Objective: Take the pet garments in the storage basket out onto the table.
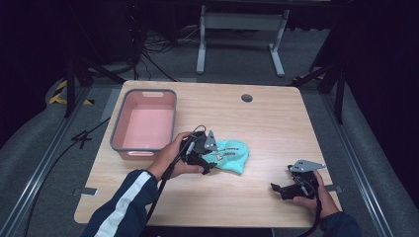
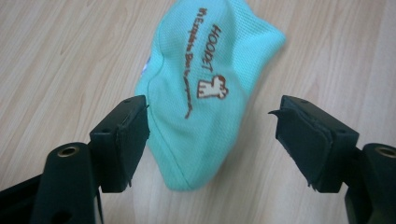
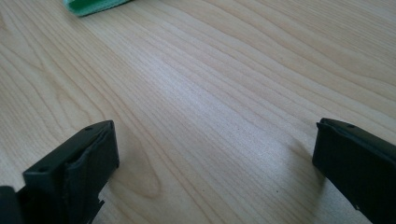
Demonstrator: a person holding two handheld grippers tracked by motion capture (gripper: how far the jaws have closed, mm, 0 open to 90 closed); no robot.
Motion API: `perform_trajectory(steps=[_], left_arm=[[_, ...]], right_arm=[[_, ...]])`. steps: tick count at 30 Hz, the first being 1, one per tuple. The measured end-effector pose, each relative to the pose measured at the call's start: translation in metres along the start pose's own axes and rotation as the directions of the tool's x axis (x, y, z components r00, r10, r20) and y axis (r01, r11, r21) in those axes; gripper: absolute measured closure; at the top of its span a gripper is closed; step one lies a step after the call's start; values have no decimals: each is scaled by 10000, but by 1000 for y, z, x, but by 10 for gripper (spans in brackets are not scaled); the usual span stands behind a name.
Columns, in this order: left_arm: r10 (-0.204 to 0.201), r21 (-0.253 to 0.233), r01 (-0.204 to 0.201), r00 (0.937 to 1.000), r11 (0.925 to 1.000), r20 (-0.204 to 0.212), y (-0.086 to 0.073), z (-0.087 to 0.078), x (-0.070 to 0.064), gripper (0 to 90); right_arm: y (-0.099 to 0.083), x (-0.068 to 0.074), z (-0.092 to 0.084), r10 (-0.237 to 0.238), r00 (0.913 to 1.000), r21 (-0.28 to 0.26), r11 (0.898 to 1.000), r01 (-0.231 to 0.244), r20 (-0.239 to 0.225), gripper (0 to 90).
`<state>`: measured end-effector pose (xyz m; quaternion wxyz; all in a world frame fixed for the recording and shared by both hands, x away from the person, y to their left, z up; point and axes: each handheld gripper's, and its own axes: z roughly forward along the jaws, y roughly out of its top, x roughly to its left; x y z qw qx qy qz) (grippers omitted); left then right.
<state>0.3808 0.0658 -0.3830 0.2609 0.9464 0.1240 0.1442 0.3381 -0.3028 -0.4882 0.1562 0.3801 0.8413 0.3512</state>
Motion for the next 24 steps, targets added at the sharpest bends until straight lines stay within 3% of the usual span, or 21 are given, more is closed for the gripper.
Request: perform_trajectory(steps=[15, 24], left_arm=[[104, 192, -95, 9989, 9998, -463, -55, -35, -17, 238], [-189, 464, 215, 9982, 9987, -563, -93, -48, -21, 233]], right_arm=[[0, 0, 0, 12, 10000, -2, 10000, -12, 19, 5], [0, 0, 0, 15, 10000, -1, 10000, -15, 19, 5]])
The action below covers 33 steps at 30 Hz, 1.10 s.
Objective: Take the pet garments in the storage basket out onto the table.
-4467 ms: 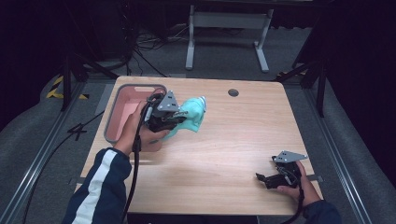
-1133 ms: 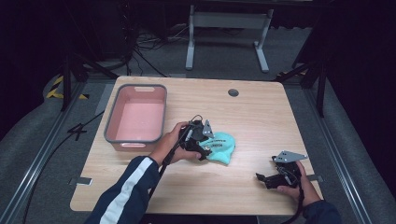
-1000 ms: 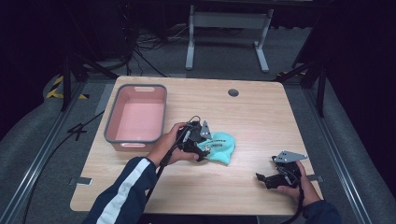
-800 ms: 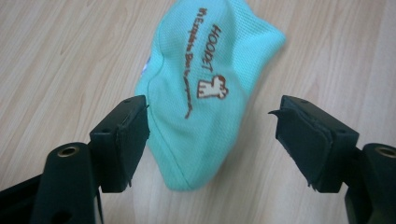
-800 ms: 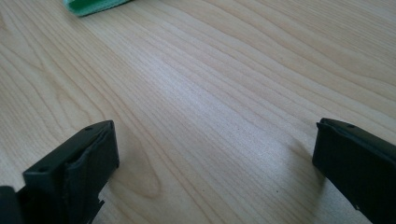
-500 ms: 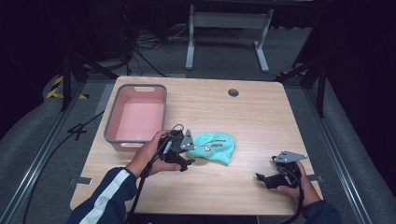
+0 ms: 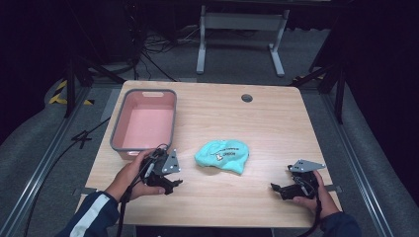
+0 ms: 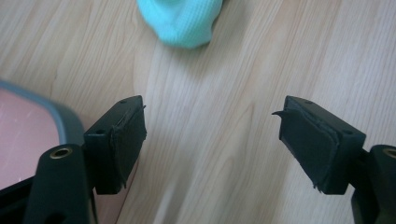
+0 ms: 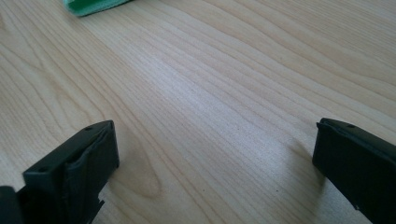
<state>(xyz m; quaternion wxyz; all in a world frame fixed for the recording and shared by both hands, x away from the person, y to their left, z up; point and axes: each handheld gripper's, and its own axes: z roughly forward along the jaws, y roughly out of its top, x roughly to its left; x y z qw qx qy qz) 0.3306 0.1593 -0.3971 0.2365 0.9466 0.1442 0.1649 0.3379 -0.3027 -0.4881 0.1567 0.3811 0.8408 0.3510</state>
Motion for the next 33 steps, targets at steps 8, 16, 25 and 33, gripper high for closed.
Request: perform_trajectory(steps=[8, 16, 25, 33], left_arm=[[-274, 208, 276, 9996, 9994, -102, -25, -1, 0, 233], [-631, 210, 634, 9979, 9978, -131, -52, -2, 2, 238], [-1373, 293, 1380, 9902, 9900, -271, -85, -2, 7, 226], [-2128, 136, 2135, 9762, 9768, -427, -118, -5, 11, 216]], right_arm=[[0, 0, 0, -1, 10000, 3, 10000, 1, 0, 5], [0, 0, 0, 1, 10000, 2, 10000, -1, 2, 5], [0, 0, 0, -2, 10000, 1, 10000, 2, 1, 5], [0, 0, 0, 4, 10000, 2, 10000, -4, 0, 5]])
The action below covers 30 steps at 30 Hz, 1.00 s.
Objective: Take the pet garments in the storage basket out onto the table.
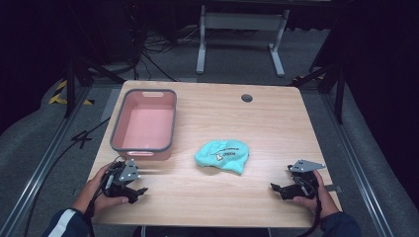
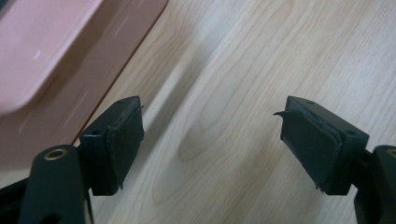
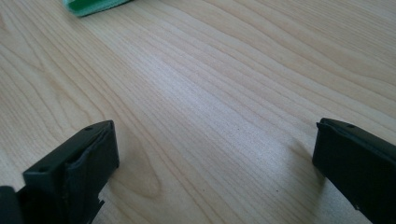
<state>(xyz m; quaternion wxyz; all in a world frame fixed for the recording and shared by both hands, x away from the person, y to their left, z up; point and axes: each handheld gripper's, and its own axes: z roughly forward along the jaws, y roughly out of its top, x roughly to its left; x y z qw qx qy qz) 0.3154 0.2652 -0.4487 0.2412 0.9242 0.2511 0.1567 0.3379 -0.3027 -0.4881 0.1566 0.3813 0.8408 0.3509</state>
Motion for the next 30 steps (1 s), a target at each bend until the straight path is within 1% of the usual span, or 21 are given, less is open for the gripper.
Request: perform_trajectory(steps=[1, 3, 5, 6, 7, 10, 11, 12, 13, 15, 16, 17, 18, 19, 20, 21, 22, 23, 24, 30], left_arm=[[-111, -38, 111, 9999, 9999, 9, -3, -1, 1, 215], [-166, -52, 166, 9999, 9998, -23, -6, -2, 3, 208], [-348, -78, 347, 9994, 9994, -76, -13, -2, 5, 207], [-577, -115, 576, 9982, 9983, -133, -20, -2, 8, 204], [-577, -115, 576, 9982, 9983, -133, -20, -2, 8, 202], [-1080, -302, 1078, 9941, 9937, -73, -33, -3, 14, 197], [-1178, -297, 1177, 9930, 9926, -31, -37, -3, 17, 197], [-1377, -313, 1377, 9905, 9900, 26, -41, -3, 19, 191], [-1573, -396, 1579, 9874, 9867, 173, -46, -2, 21, 181], [-1873, -658, 1899, 9813, 9796, 434, -55, -3, 26, 171], [-2079, -801, 2116, 9767, 9741, 525, -60, -3, 29, 166], [-2316, -968, 2375, 9704, 9666, 683, -65, -3, 32, 153], [-2385, -1319, 2446, 9692, 9606, 608, -70, -2, 33, 151], [-2534, -1557, 2596, 9656, 9531, 589, -74, -1, 32, 146], [-2534, -1557, 2596, 9656, 9531, 589, -74, -1, 32, 144], [-2556, -1764, 2617, 9651, 9489, 567, -76, -1, 32, 144], [-2557, -1782, 2602, 9656, 9490, 477, -77, -1, 32, 145], [-2595, -1759, 2633, 9647, 9485, 445, -77, -2, 32, 144], [-2672, -1783, 2708, 9626, 9460, 444, -77, -1, 31, 144], [-2688, -1745, 2708, 9625, 9467, 357, -77, -2, 31, 143]], right_arm=[[0, 0, 0, 2, 10000, 0, 10000, -2, 9, 5], [0, 0, 0, 11, 10000, 3, 10000, -11, 13, 5], [0, 0, 0, 33, 10000, 10, 10000, -33, 13, 5], [0, 0, 0, 43, 10000, 9, 10000, -43, 21, 5], [-1, 0, -1, 56, 10000, -4, 10000, -56, 25, 5], [-1, 0, -1, 63, 10000, -7, 10000, -63, 39, 5], [-1, 0, -1, 71, 10000, -6, 10000, -71, 42, 5], [-1, 0, -1, 75, 10000, -7, 10000, -75, 44, 5], [-1, 0, -1, 77, 10000, -8, 10000, -77, 43, 5], [-1, 0, -1, 70, 10000, -6, 10000, -70, 43, 5], [-1, 0, -1, 73, 10000, -1, 10000, -73, 40, 5], [-2, 0, -2, 61, 10000, 1, 10000, -61, 43, 5], [-2, 0, -2, 63, 10000, 2, 10000, -63, 39, 5], [-2, 0, -2, 60, 10000, 0, 10000, -60, 34, 5], [-2, 0, -2, 60, 10000, 0, 10000, -60, 34, 5], [-2, 0, -2, 78, 10000, 12, 10000, -78, 34, 5], [-2, 0, -2, 83, 10000, 9, 10000, -83, 22, 5], [-2, 0, -2, 78, 10000, 12, 10000, -78, 18, 5], [-2, 0, -2, 65, 10000, 11, 10000, -65, 19, 5], [-2, 0, -2, 18, 10000, -5, 10000, -18, -1, 5]])
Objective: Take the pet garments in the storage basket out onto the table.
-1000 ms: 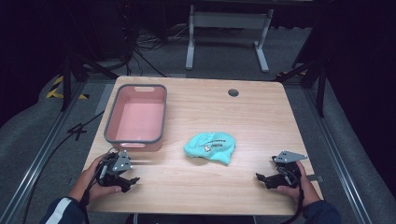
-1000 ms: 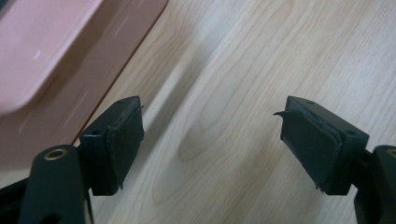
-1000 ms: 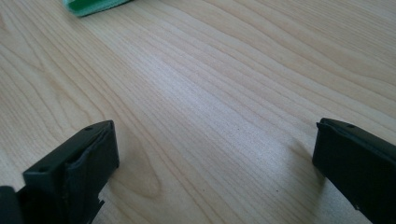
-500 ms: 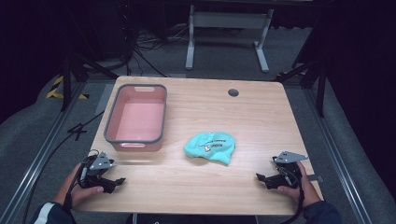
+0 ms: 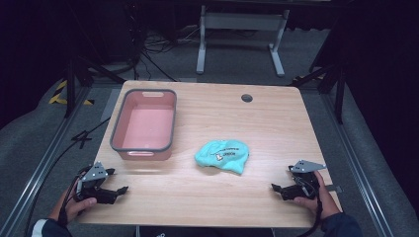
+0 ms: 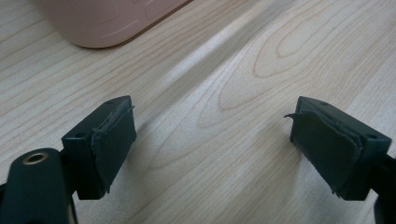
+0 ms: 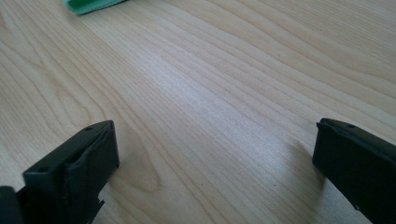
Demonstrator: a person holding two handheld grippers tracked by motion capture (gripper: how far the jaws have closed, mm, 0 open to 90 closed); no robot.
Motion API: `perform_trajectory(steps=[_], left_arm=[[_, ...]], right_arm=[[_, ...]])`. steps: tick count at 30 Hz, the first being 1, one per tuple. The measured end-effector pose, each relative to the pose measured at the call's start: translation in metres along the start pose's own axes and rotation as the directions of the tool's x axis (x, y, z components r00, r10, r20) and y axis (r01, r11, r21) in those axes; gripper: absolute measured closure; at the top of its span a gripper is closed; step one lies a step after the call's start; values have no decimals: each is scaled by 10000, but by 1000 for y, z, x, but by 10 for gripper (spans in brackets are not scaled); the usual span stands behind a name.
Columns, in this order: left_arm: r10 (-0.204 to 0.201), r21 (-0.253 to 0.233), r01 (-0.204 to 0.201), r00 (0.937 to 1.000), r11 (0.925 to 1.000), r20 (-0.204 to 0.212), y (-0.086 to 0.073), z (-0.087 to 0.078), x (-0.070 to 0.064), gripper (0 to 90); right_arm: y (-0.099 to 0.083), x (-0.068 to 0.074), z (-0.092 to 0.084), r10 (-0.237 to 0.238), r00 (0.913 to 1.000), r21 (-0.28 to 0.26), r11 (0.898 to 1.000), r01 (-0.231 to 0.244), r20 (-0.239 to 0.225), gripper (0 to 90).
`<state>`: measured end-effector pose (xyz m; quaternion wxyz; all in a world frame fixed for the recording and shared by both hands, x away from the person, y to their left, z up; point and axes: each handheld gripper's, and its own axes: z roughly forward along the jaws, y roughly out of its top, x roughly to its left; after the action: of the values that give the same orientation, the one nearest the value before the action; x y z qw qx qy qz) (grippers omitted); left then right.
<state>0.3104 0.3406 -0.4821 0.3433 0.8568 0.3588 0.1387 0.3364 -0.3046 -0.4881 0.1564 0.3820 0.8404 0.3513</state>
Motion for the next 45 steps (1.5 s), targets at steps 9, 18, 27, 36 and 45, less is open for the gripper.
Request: perform_trajectory(steps=[9, 18, 27, 36, 45], left_arm=[[-23, -6, 23, 10000, 10000, -37, 0, 0, 0, 143], [-20, 56, 20, 10000, 10000, -50, 0, -1, 0, 143], [-15, 58, 16, 10000, 10000, -51, 0, -1, 0, 143], [-66, 70, 66, 10000, 10000, 13, 0, 0, 0, 135], [-29, 50, 29, 10000, 10000, -1, 1, 1, 0, 129]], right_arm=[[0, 0, 0, 37, 10000, 21, 10000, -37, 23, 5], [0, 0, 0, 36, 10000, 22, 10000, -36, 18, 5], [0, 0, 0, 36, 10000, 24, 10000, -36, 17, 5], [0, 0, 0, 7, 10000, 12, 10000, -7, 2, 5], [0, 0, 0, 27, 10000, 23, 10000, -27, 3, 5]])
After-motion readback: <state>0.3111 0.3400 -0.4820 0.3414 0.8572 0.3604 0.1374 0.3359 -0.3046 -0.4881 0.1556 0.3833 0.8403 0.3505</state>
